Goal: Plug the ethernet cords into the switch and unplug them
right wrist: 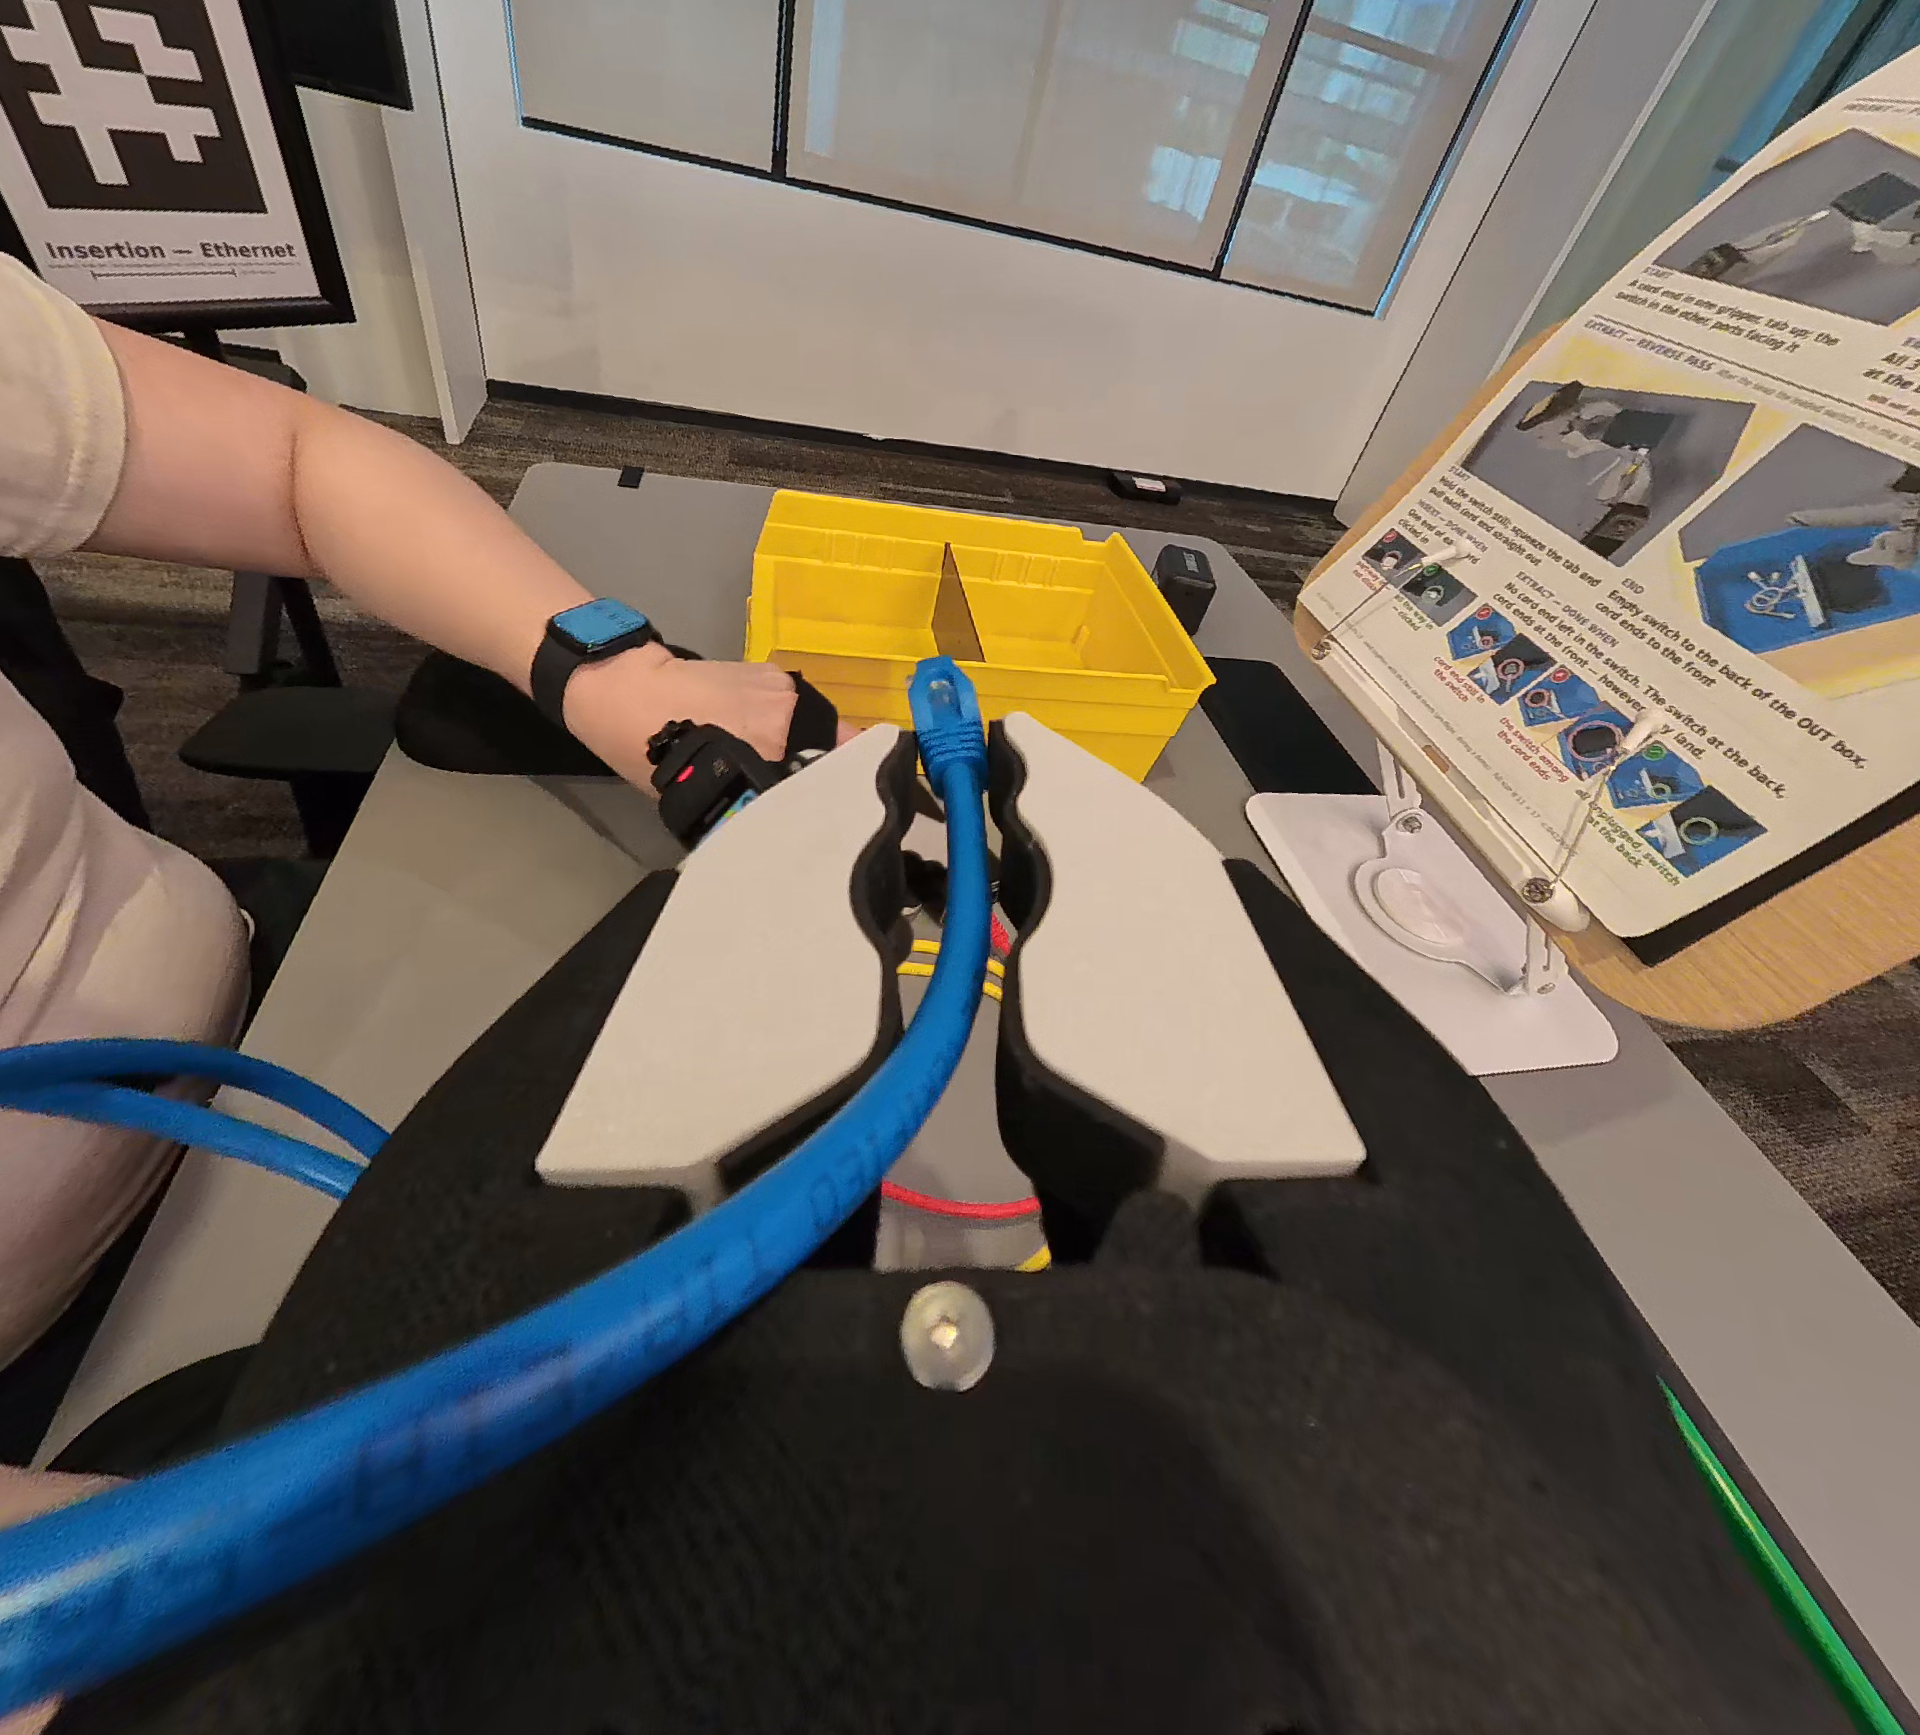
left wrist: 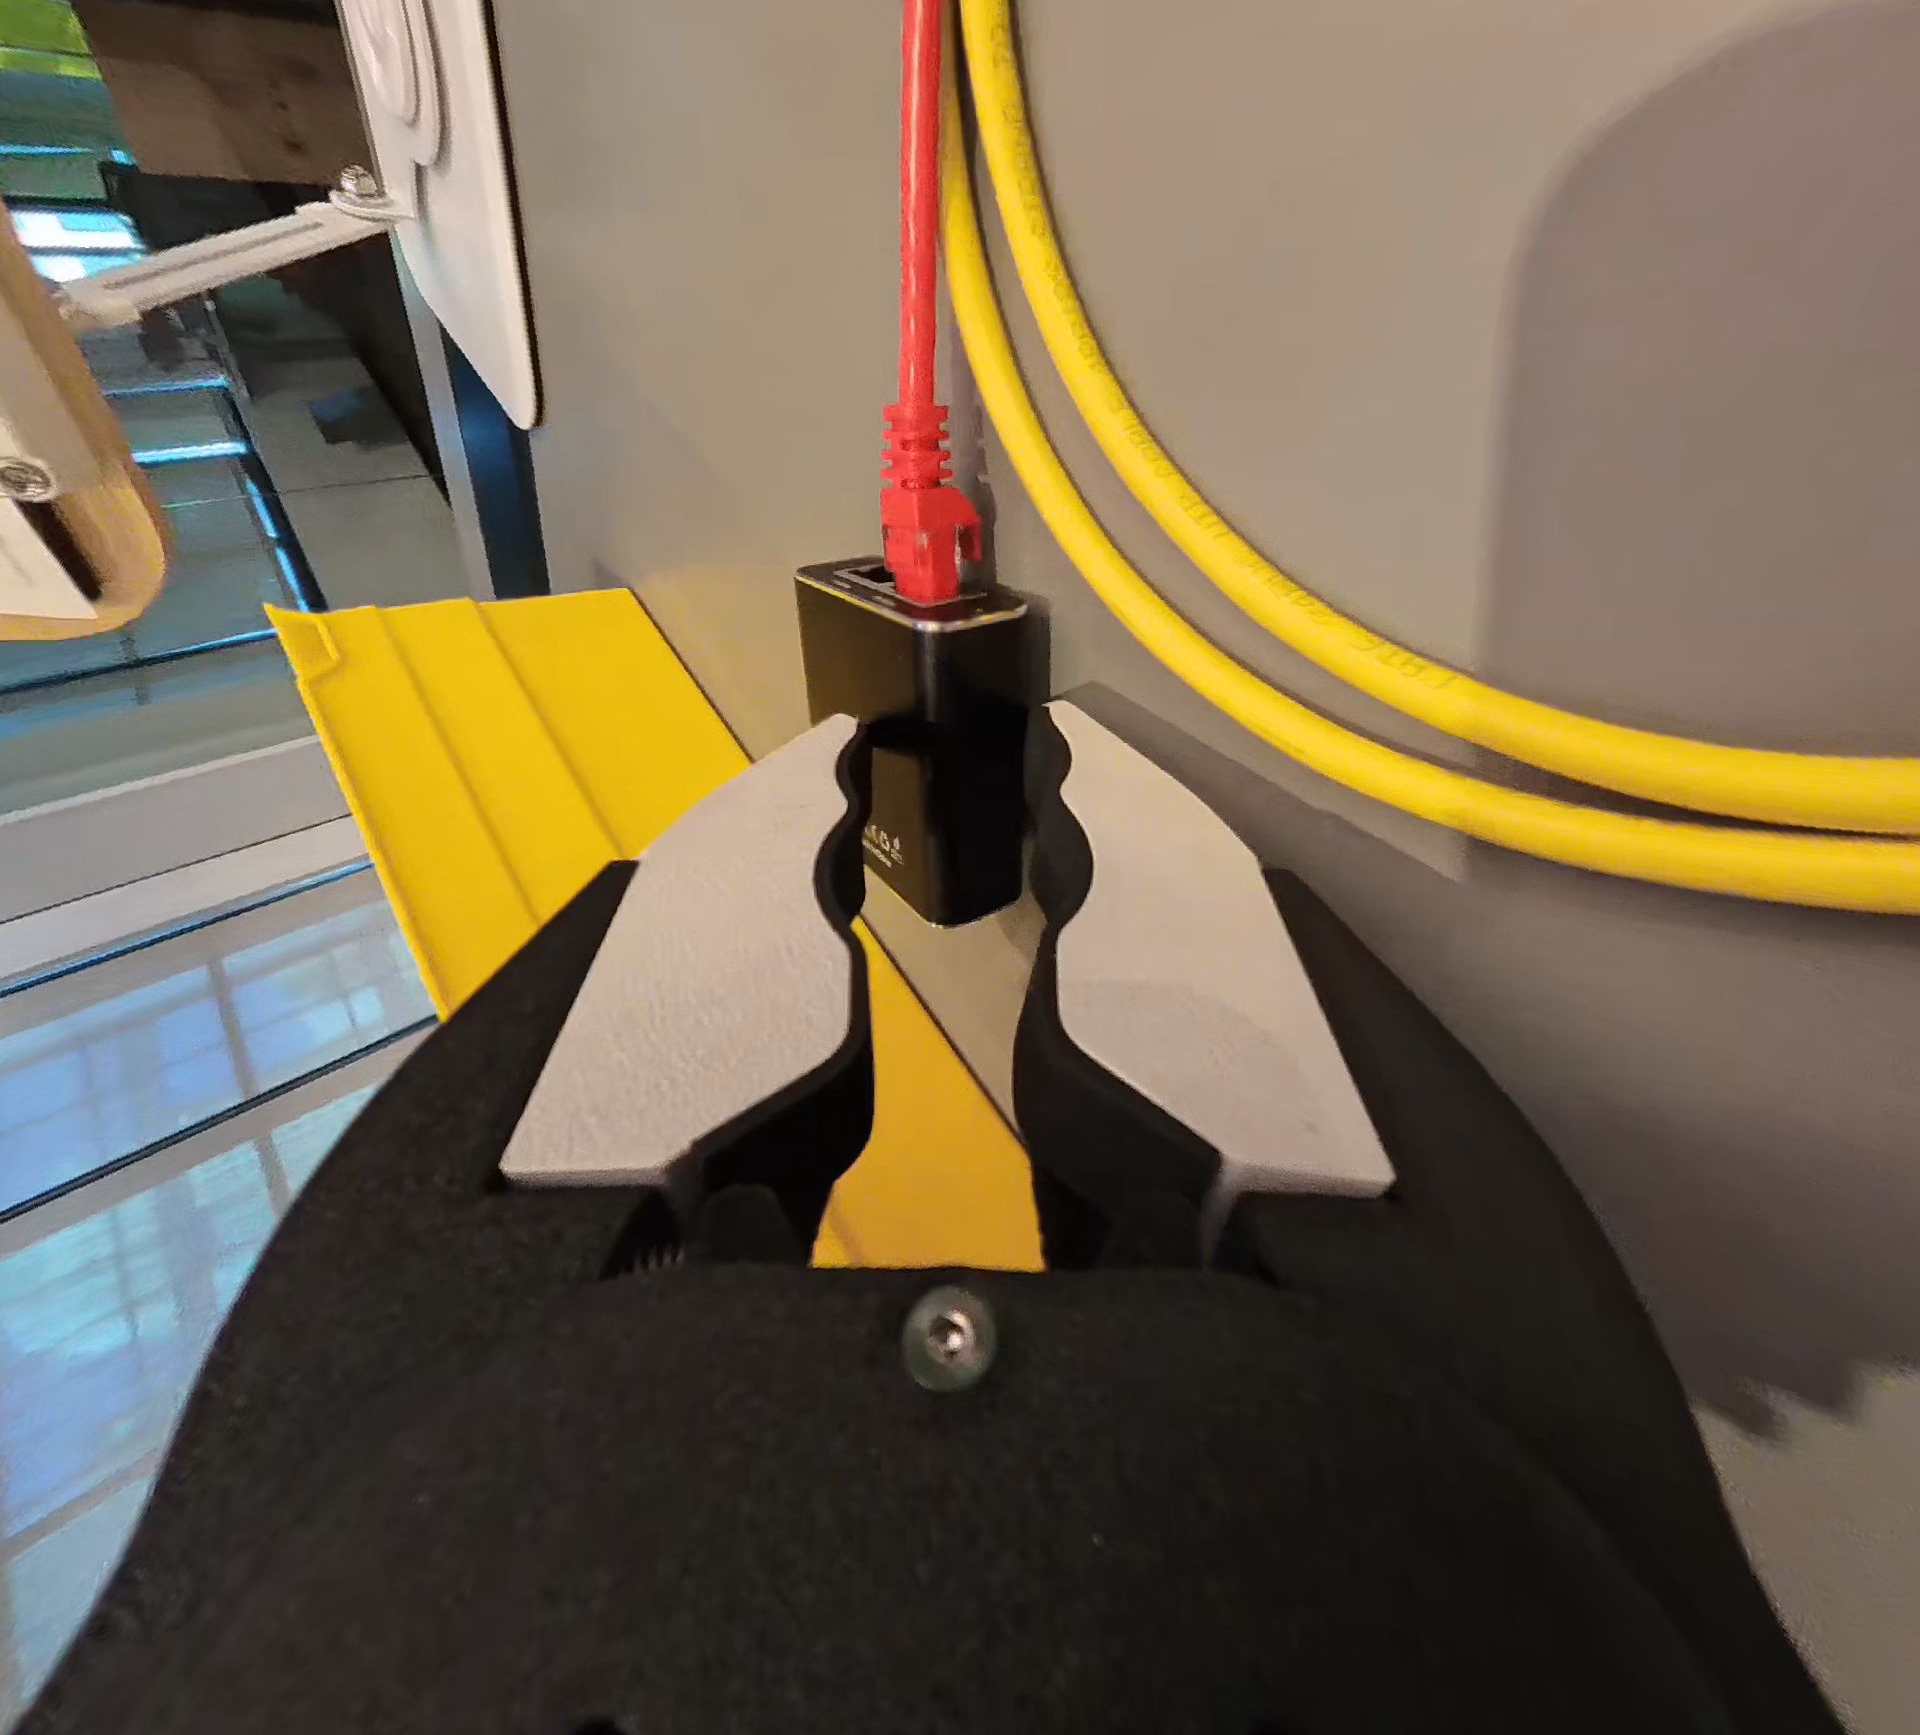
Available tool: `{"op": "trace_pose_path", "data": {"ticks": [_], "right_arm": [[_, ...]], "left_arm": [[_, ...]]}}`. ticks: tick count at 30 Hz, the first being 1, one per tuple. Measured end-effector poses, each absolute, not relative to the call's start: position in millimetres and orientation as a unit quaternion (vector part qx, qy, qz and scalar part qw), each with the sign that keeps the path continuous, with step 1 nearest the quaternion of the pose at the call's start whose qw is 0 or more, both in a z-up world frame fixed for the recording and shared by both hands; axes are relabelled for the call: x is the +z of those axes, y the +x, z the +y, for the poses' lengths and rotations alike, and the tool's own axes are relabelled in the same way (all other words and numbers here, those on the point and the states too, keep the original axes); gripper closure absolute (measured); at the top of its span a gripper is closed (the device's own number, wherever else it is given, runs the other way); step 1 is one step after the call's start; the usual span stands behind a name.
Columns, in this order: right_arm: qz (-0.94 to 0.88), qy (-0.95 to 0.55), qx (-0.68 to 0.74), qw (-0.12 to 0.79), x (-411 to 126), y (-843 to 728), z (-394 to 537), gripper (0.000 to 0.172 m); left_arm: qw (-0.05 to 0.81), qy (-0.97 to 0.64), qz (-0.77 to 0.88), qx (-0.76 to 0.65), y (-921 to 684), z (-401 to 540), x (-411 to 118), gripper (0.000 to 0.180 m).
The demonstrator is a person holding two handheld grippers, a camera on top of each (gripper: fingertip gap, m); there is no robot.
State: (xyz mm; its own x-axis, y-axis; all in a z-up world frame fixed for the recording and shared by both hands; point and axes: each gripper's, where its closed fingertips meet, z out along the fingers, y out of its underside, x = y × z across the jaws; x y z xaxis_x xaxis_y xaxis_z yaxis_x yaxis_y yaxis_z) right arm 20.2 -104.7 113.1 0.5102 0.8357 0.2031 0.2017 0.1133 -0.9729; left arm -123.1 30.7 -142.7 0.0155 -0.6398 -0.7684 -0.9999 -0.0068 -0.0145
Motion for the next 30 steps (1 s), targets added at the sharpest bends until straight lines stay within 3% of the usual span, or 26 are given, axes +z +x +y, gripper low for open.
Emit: {"op": "trace_pose_path", "data": {"ticks": [4, 8, 11, 15, 17, 30], "right_arm": [[-0.424, -0.613, 0.260, 0.614, 113, 20, -105, 0.158], [-0.423, -0.614, 0.260, 0.613, 112, 22, -104, 0.158], [-0.425, -0.613, 0.261, 0.613, 111, 23, -107, 0.158], [-0.428, -0.613, 0.259, 0.611, 111, 23, -109, 0.158], [-0.431, -0.613, 0.258, 0.610, 111, 22, -109, 0.158], [-0.431, -0.612, 0.250, 0.614, 111, 23, -110, 0.158]], "left_arm": [[0.251, -0.664, 0.653, 0.263, -126, 34, -140, 0.153], [0.144, -0.695, 0.675, 0.201, -134, 24, -132, 0.153], [0.051, -0.726, 0.679, 0.092, -131, 2, -125, 0.153], [-0.137, -0.752, 0.631, -0.135, -118, -52, -109, 0.155], [-0.189, -0.747, 0.613, -0.174, -117, -63, -110, 0.155], [-0.082, -0.688, 0.689, -0.212, -111, -63, -109, 0.155]]}}
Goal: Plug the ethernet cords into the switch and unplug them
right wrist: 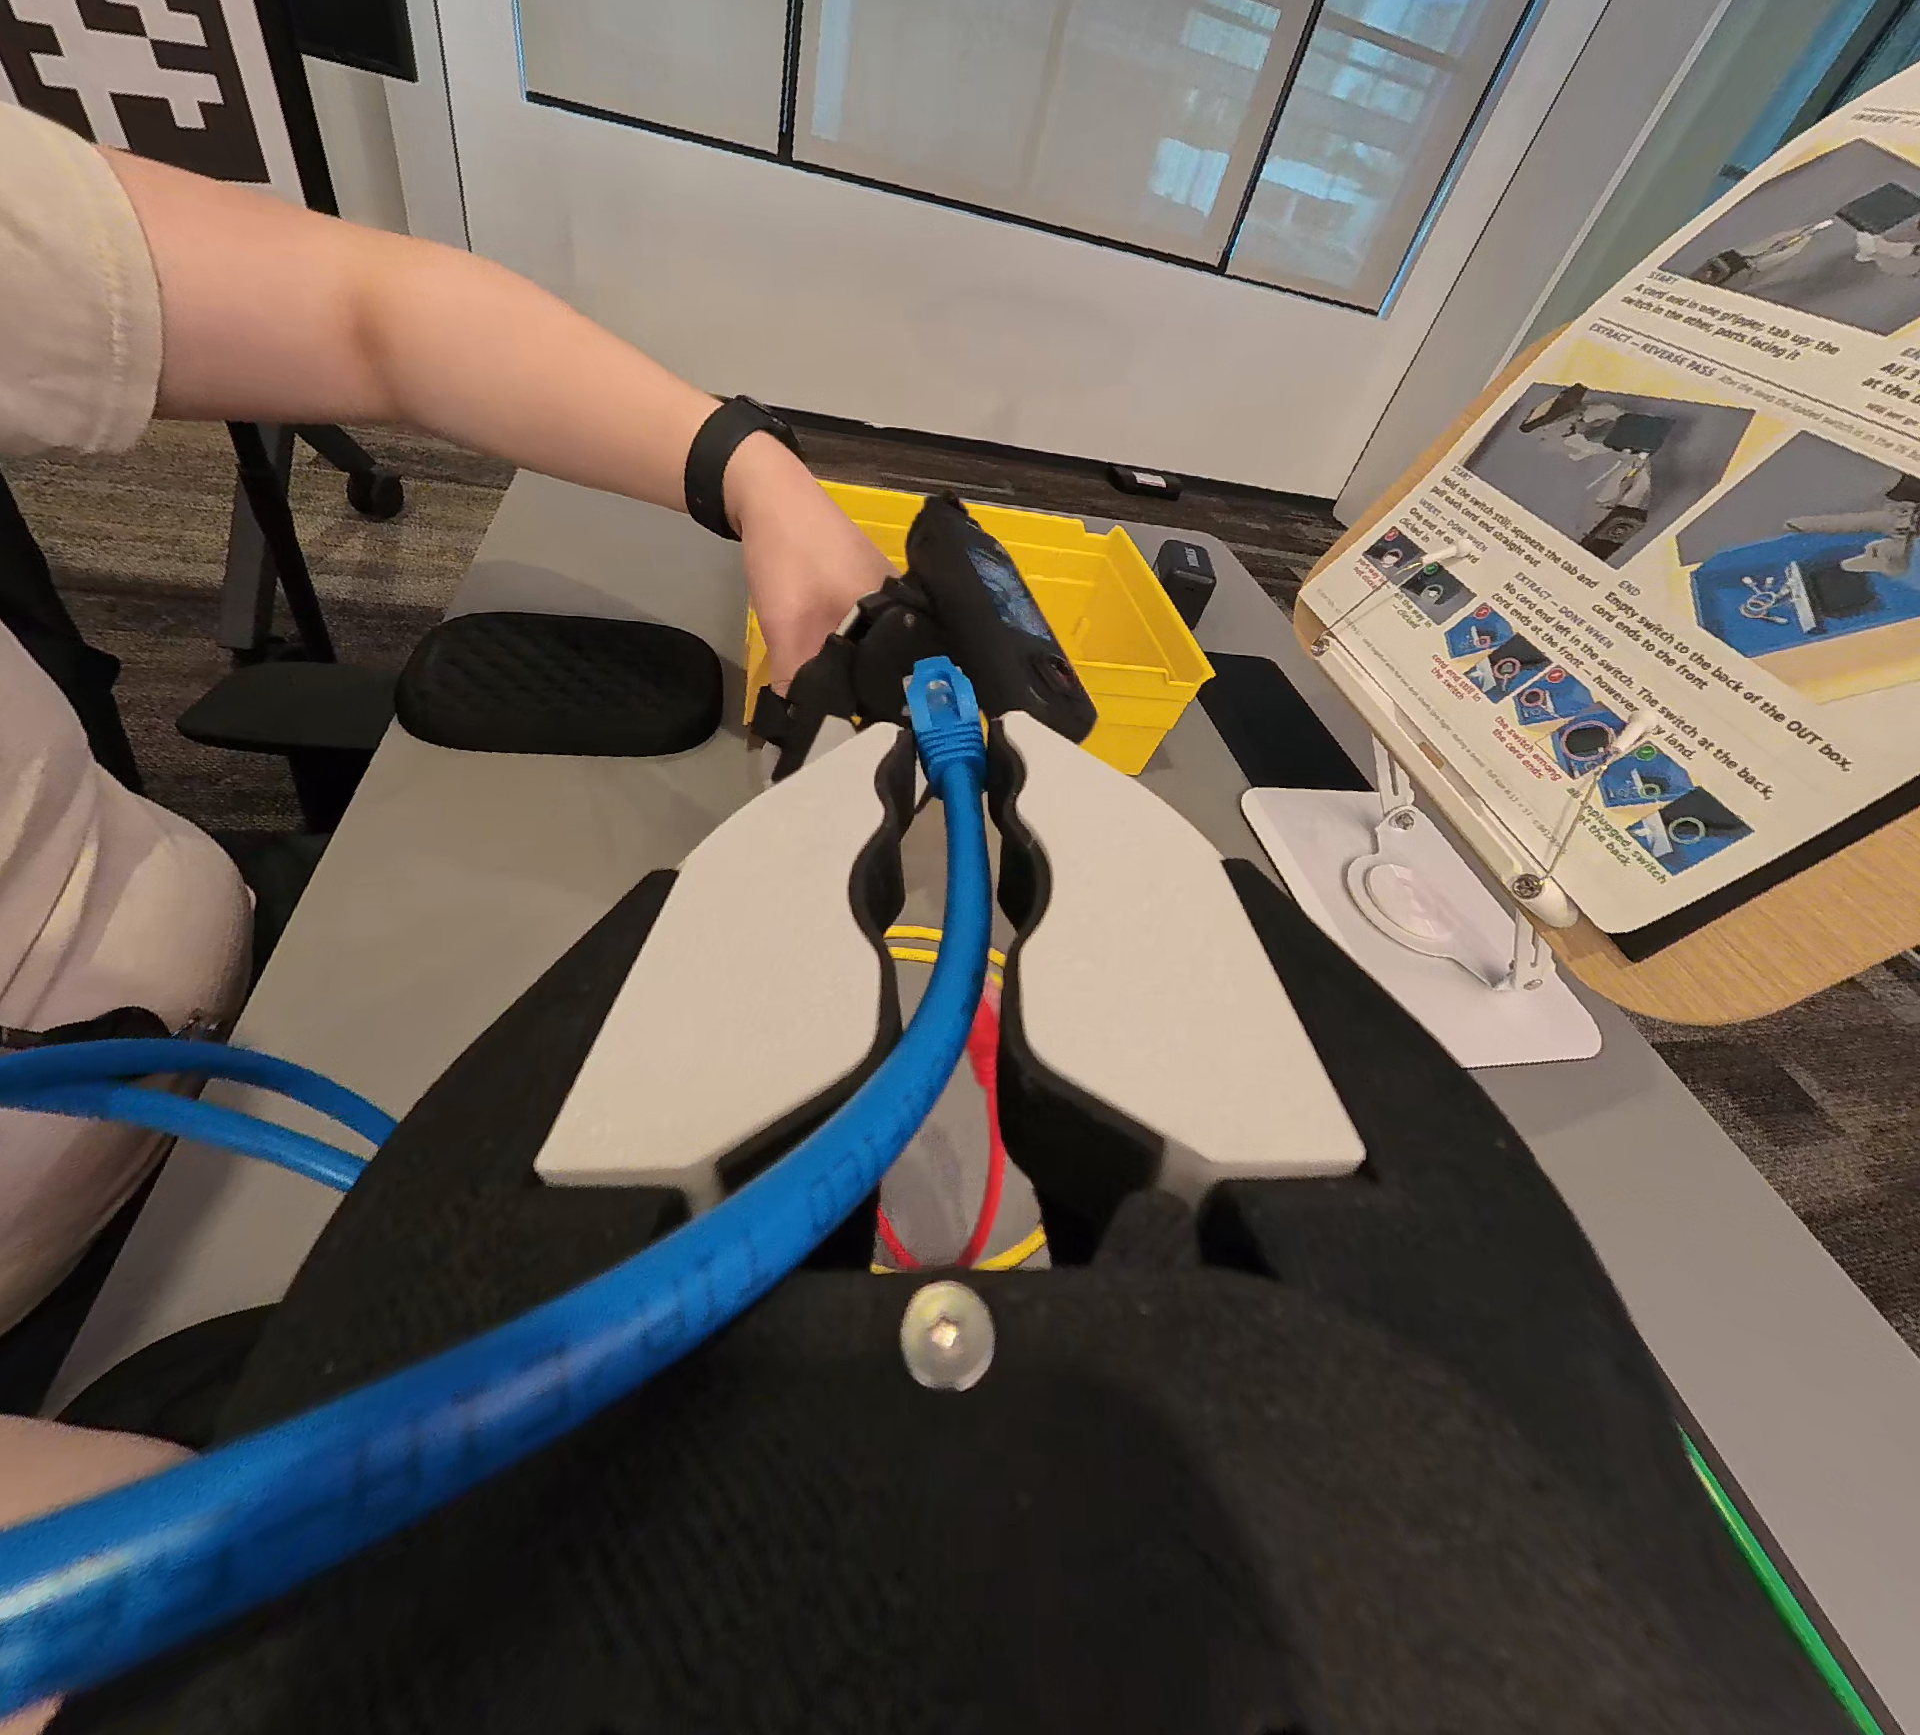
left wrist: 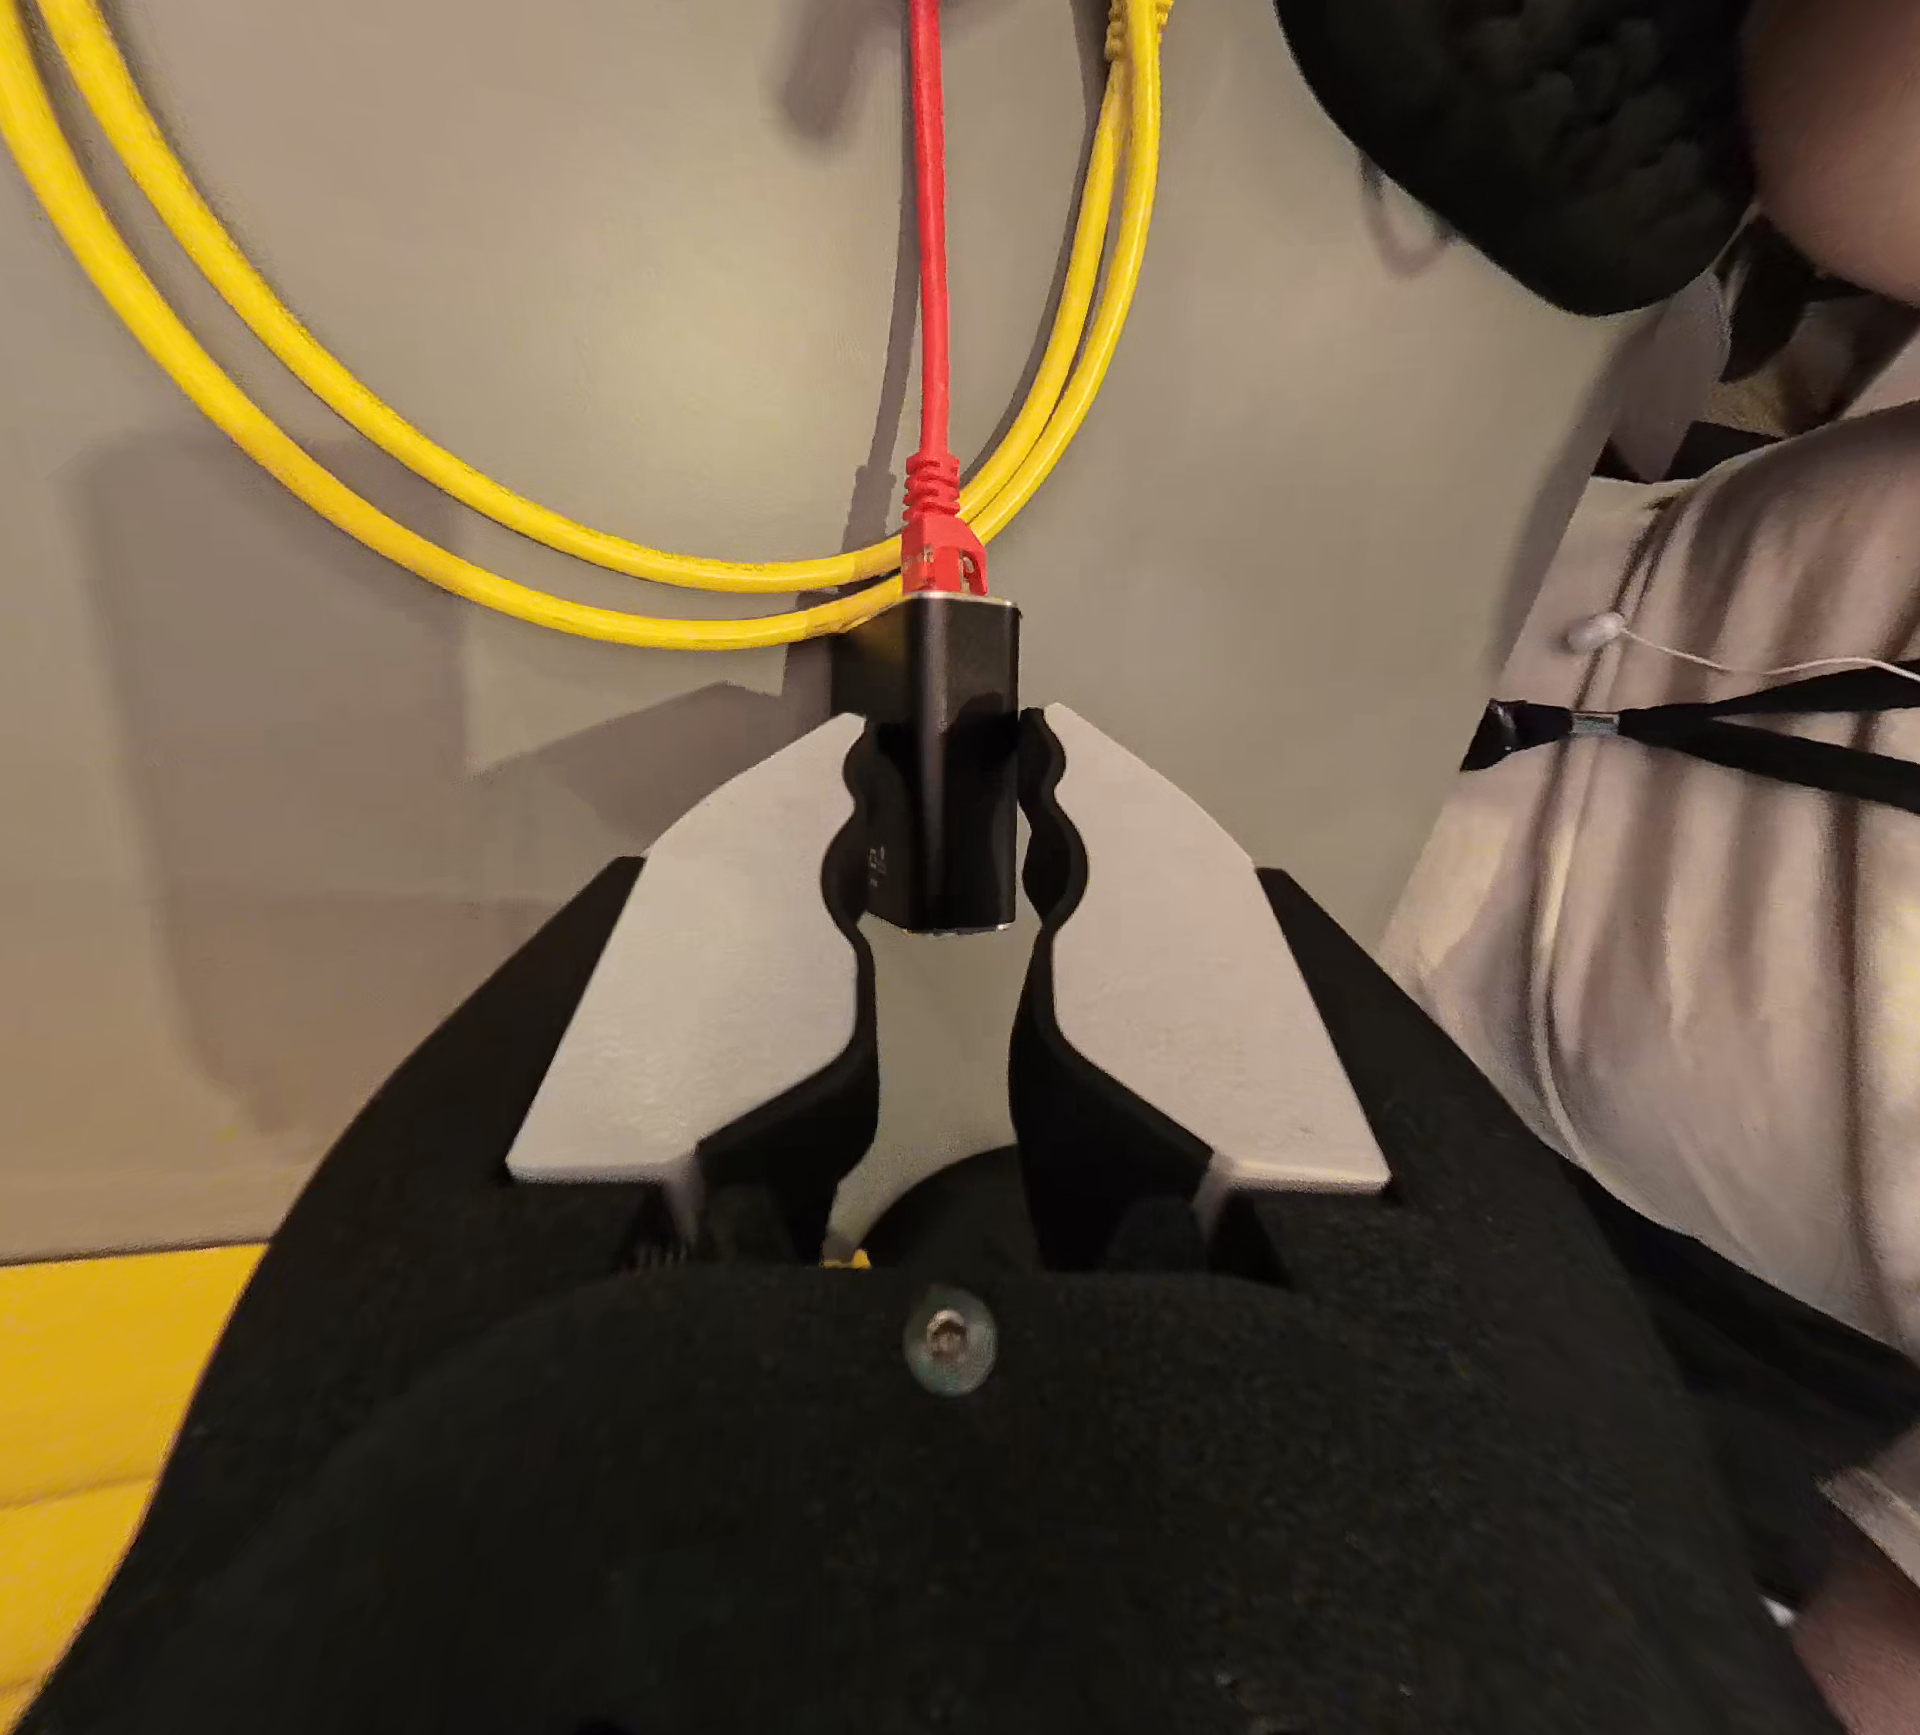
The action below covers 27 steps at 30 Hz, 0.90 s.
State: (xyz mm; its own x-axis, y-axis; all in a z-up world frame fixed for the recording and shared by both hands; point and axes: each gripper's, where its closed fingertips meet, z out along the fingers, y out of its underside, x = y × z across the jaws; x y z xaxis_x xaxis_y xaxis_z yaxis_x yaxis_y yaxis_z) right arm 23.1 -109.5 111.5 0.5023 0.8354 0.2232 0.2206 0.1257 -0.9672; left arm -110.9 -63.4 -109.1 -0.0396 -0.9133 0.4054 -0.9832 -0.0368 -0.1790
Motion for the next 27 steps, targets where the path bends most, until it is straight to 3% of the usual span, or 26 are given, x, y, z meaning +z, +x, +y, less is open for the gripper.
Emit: {"op": "trace_pose_path", "data": {"ticks": [8, 17, 27], "right_arm": [[-0.432, -0.616, 0.245, 0.612, 110, 22, -108, 0.158], [-0.425, -0.622, 0.239, 0.613, 109, 26, -105, 0.158], [-0.417, -0.618, 0.239, 0.621, 110, 32, -106, 0.157]], "left_arm": [[0.055, 0.693, -0.682, 0.229, -121, -60, -111, 0.156], [-0.004, 0.677, -0.731, 0.086, -132, -42, -128, 0.155], [-0.018, 0.652, -0.757, 0.028, -133, -50, -148, 0.155]]}}
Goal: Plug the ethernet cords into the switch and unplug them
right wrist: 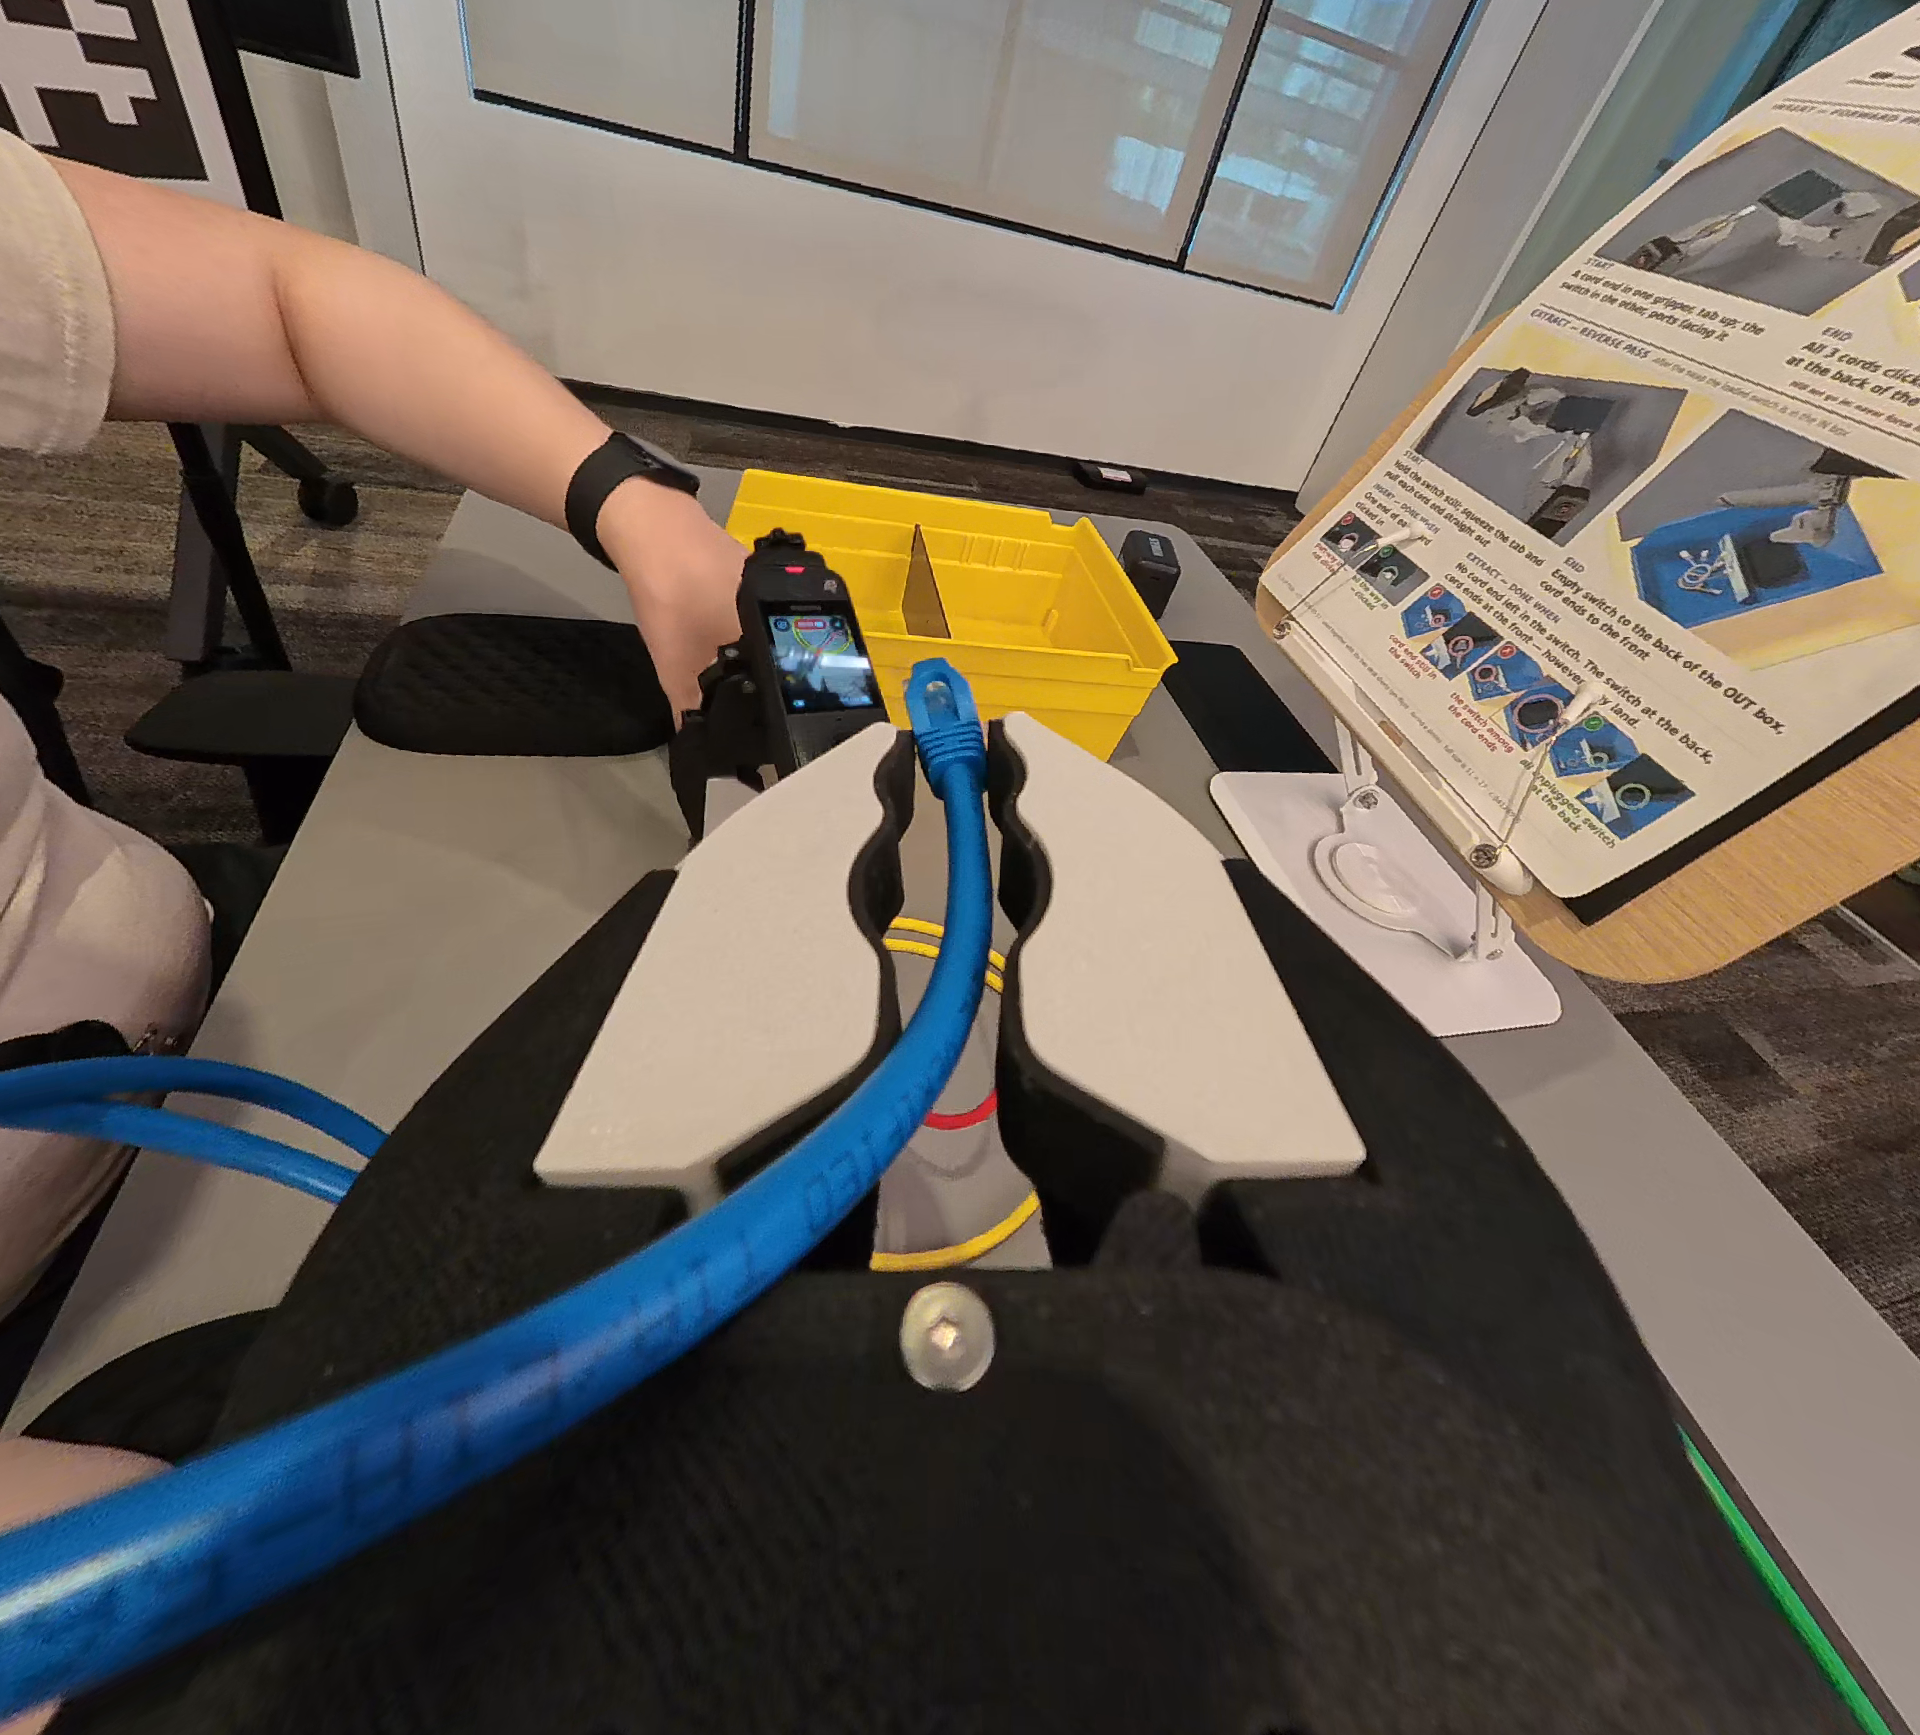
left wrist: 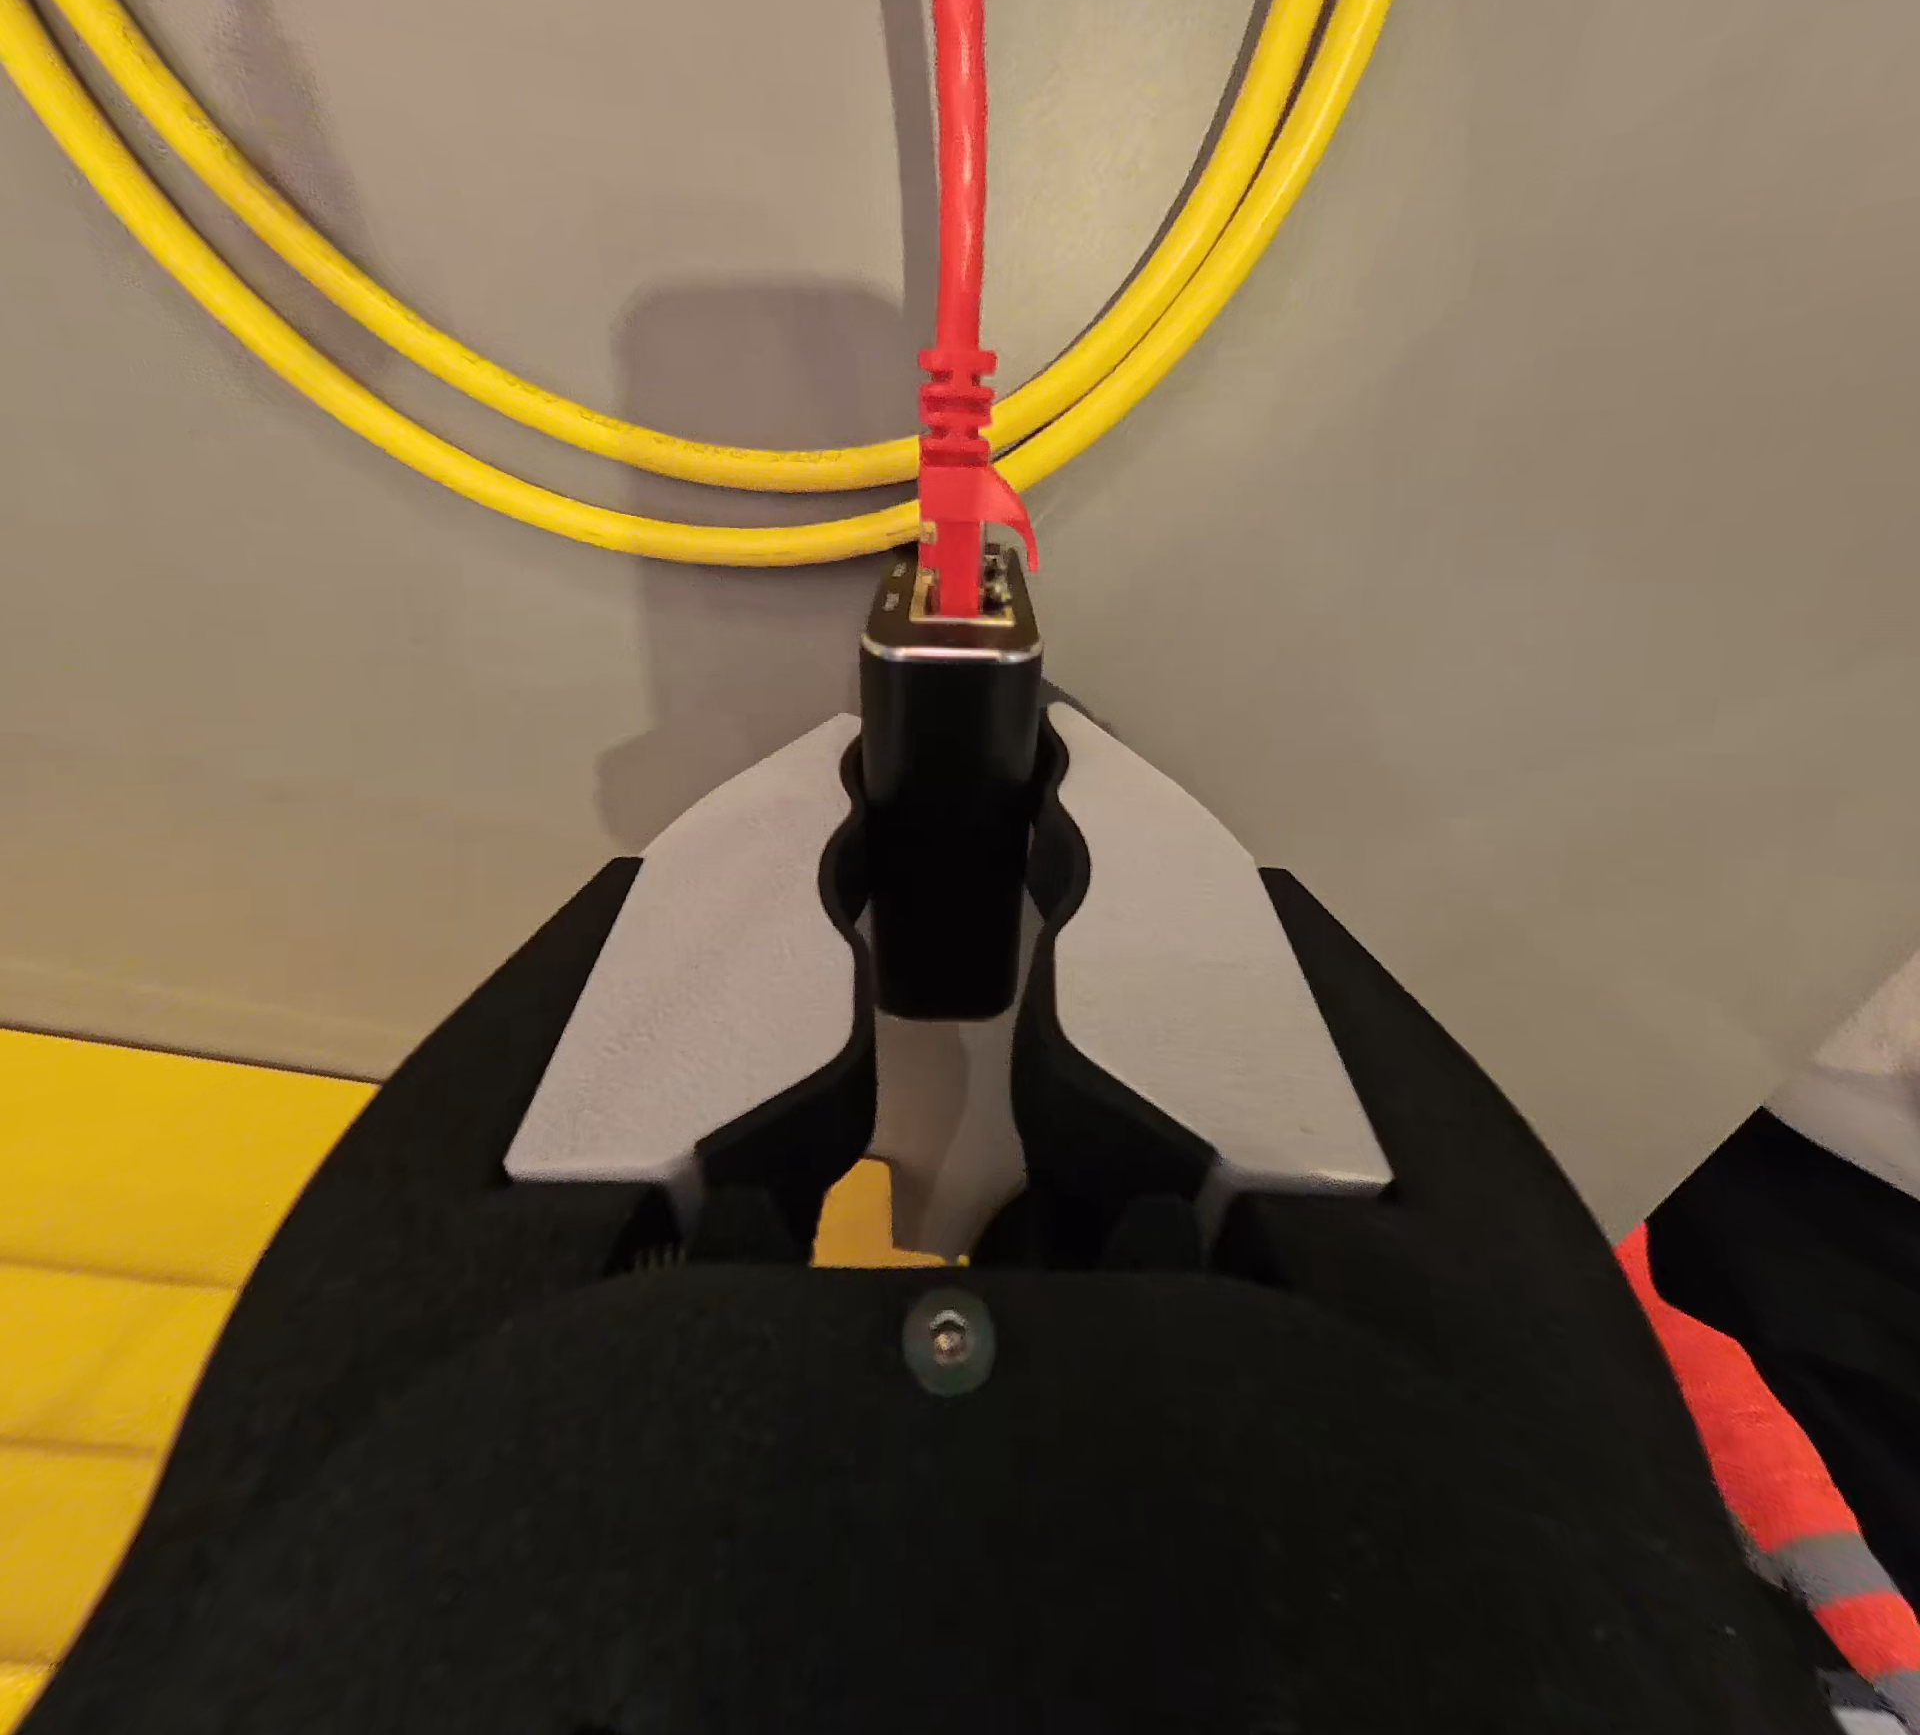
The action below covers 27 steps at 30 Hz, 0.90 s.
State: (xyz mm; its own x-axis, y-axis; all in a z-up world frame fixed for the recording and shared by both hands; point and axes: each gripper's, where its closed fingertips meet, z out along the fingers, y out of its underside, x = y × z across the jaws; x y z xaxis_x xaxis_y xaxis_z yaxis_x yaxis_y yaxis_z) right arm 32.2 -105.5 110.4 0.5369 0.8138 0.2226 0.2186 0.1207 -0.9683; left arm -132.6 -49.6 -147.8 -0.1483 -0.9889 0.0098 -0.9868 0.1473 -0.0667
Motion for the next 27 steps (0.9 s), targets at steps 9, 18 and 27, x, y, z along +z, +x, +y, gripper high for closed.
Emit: {"op": "trace_pose_path", "data": {"ticks": [9, 18, 27], "right_arm": [[-0.424, -0.626, 0.236, 0.611, 105, 29, -103, 0.157], [-0.426, -0.631, 0.233, 0.605, 102, 28, -101, 0.157], [-0.431, -0.637, 0.232, 0.596, 98, 25, -98, 0.157]], "left_arm": [[0.006, -0.653, 0.757, 0.017, -135, -44, -155, 0.141], [-0.004, -0.645, 0.764, 0.022, -134, -44, -155, 0.144], [-0.002, -0.641, 0.767, 0.028, -135, -43, -152, 0.142]]}}
